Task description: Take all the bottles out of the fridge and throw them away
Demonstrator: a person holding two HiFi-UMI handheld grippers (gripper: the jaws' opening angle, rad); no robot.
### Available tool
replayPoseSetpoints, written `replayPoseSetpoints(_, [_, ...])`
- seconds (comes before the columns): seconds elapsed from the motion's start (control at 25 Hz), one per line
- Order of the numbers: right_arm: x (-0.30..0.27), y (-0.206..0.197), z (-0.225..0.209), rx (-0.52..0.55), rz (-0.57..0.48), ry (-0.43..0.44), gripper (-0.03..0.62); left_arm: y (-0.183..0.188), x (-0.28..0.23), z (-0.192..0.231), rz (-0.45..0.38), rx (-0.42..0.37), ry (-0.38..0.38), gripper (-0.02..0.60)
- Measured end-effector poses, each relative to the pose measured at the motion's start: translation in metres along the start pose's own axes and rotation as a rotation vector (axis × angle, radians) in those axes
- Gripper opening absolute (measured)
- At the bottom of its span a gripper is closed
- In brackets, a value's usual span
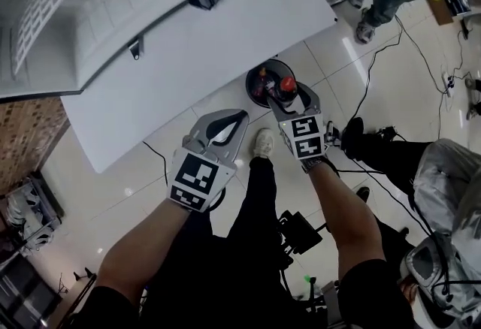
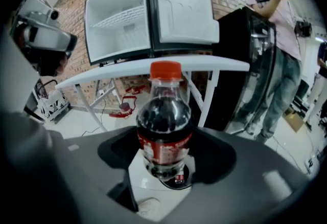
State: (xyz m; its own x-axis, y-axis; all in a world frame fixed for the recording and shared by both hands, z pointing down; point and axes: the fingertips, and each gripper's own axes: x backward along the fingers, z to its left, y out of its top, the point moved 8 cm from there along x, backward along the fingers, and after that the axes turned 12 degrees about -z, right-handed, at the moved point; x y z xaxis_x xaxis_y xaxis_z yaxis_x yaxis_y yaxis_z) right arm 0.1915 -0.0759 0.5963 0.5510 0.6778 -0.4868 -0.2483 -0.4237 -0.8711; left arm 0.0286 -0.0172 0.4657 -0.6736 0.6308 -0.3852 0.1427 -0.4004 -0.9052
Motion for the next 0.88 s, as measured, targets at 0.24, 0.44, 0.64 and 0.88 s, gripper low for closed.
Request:
replayPoseSetpoints(0.24, [-0.044, -0.061, -0.018, -0.039, 0.106, -0.004, 0.307, -0.03, -0.014, 0.005, 0.048, 0.022, 0.009, 0.003])
replayPoseSetpoints(0.44, [-0.081, -0.106, -0.03, -0.086, 0.187, -0.015, 0.306, -0.053, -0.021, 0.011, 0.08, 0.037, 0.013, 0.003])
replayPoseSetpoints(0.64, [-0.114, -0.144, -0.036, -0.123, 0.262, -0.019, 0.307, -0.075, -0.026, 0.017, 0.116, 0.047, 0.017, 0.003])
replayPoseSetpoints(0.88, [-0.141, -0.179, -0.041, -0.188, 0.35, -0.049, 0.307, -0.095, -0.024, 0.023, 0.15, 0.06, 0.027, 0.003])
